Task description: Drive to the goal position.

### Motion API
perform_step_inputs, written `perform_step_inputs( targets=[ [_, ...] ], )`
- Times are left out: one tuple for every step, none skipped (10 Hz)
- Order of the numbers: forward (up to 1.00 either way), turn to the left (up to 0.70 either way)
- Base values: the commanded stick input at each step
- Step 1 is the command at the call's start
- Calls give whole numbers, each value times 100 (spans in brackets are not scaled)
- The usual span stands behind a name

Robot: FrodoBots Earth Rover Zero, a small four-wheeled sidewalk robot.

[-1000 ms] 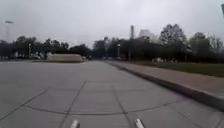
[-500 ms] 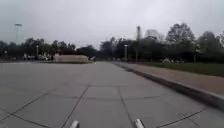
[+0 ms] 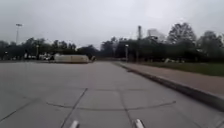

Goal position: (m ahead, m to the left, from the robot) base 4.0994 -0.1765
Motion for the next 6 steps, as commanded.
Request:
perform_step_inputs(
  targets=[
    [70,0],
    [70,0],
    [70,0],
    [70,0],
    [70,0],
    [70,0]
  ],
)
